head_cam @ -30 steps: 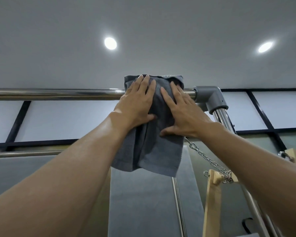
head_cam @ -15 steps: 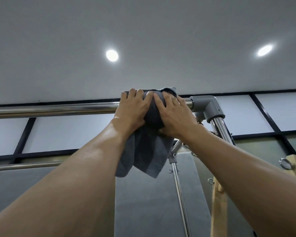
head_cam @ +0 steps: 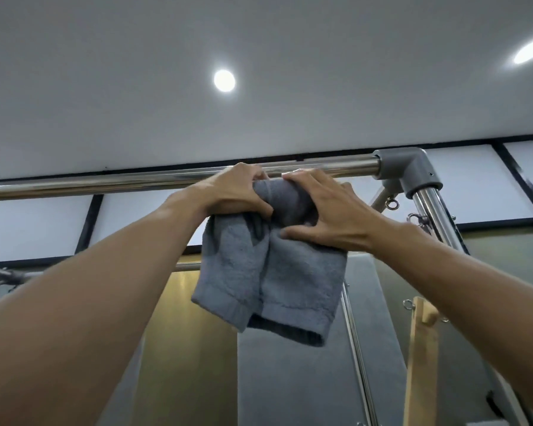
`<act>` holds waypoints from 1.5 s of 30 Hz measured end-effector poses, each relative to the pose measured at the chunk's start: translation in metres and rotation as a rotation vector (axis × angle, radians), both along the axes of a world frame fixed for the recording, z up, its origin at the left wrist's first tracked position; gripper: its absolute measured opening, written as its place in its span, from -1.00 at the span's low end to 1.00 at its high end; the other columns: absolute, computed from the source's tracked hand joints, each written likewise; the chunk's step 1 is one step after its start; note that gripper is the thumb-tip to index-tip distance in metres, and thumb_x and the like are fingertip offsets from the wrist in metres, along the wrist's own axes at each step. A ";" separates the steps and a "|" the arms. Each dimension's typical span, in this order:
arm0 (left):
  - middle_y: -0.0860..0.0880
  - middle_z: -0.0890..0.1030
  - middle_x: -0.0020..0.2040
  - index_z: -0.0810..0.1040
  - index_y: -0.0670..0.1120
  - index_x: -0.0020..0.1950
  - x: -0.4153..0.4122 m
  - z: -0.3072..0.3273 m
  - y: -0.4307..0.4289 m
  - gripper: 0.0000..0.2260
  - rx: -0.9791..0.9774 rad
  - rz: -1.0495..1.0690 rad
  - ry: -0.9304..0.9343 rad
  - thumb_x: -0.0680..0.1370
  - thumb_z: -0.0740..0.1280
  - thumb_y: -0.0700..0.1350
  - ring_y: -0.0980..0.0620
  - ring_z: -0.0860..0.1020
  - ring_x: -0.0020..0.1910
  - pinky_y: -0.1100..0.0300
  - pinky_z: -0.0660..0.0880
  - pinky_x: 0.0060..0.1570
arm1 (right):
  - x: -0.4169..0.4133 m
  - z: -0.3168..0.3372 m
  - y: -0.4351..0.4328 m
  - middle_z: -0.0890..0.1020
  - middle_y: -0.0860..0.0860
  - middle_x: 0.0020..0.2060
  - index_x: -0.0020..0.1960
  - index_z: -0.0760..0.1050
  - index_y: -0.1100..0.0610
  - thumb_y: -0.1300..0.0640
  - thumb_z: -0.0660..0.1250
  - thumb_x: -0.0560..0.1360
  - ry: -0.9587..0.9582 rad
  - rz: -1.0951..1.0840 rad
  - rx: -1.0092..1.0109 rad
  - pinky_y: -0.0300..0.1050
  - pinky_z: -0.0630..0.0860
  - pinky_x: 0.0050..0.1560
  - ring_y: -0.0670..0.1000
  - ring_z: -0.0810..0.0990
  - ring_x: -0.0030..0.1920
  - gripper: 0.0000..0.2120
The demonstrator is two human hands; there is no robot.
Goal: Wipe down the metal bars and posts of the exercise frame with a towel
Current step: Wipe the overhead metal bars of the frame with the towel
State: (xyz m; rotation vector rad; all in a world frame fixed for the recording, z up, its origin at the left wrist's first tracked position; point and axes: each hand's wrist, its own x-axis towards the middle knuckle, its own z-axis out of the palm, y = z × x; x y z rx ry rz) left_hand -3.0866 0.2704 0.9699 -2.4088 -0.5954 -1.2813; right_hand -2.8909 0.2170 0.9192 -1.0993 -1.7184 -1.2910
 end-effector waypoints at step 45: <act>-0.18 -0.10 0.60 -0.12 -0.19 0.59 0.086 0.004 0.005 -0.35 0.719 0.486 -0.135 0.64 0.12 0.02 -0.19 -0.15 0.57 -0.20 -0.11 0.51 | 0.019 0.038 -0.013 0.13 0.23 0.52 0.58 0.04 -0.01 -0.09 0.21 0.51 0.047 -0.293 0.298 0.11 0.04 0.51 0.21 0.13 0.52 -0.30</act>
